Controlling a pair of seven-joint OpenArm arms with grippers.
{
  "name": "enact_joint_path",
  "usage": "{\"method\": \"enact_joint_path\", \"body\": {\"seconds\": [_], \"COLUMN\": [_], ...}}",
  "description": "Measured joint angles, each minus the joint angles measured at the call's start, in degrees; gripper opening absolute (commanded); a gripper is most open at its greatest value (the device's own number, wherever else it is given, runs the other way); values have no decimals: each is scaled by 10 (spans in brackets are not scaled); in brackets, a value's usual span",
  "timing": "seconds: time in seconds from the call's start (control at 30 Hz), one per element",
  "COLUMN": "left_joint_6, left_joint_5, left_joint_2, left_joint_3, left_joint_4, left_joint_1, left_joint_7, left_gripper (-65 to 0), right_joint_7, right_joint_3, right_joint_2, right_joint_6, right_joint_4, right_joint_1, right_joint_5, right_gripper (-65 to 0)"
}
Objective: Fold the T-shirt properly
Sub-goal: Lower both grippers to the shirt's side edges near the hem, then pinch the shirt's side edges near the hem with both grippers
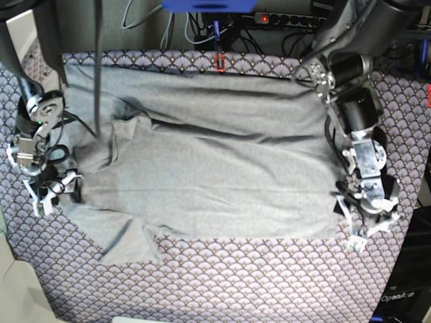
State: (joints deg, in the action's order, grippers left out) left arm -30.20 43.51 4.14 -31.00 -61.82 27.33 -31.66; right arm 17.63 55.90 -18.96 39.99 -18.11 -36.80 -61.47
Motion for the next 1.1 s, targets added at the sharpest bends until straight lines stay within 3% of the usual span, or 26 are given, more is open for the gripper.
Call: {"method": "enact_joint_path", "body": {"seconds": [0.1,0.37,0.57,0.77,1.0,1.1], "left_joint_6": [-2,2,2,2,4,43], "left_joint_5": [0,-2,-4,-67,-93,-106], "left_joint_2": [-3,-5,-6,-11,-9,-10], "left_joint_3": [0,0,0,-2,-2,-2], "left_joint_4": [7,7,11,61,70,71], "left_joint_1": [-5,3,4,19,19,19], "left_joint_7": [-7,1,3,3,4,7], "left_gripper": [-221,-221,-221,-221,-221,-221], "right_joint_7": [0,-5,-23,-26,-25,-24], "right_joint_3": [0,-1,-31,-41,-41,-42], "right_joint_2": [0,10,25,43,42,42], "right_joint_6": [-2,-4,-2,-1,0,0], "right_joint_4": [0,0,-54,-113,-120,-120], "right_joint_1": [0,-8,-3,-1,10,12], "right_joint_5": [0,-2,-14,-15,-15,-15], "right_gripper": [-325,-650,-650,-650,-650,-650]}}
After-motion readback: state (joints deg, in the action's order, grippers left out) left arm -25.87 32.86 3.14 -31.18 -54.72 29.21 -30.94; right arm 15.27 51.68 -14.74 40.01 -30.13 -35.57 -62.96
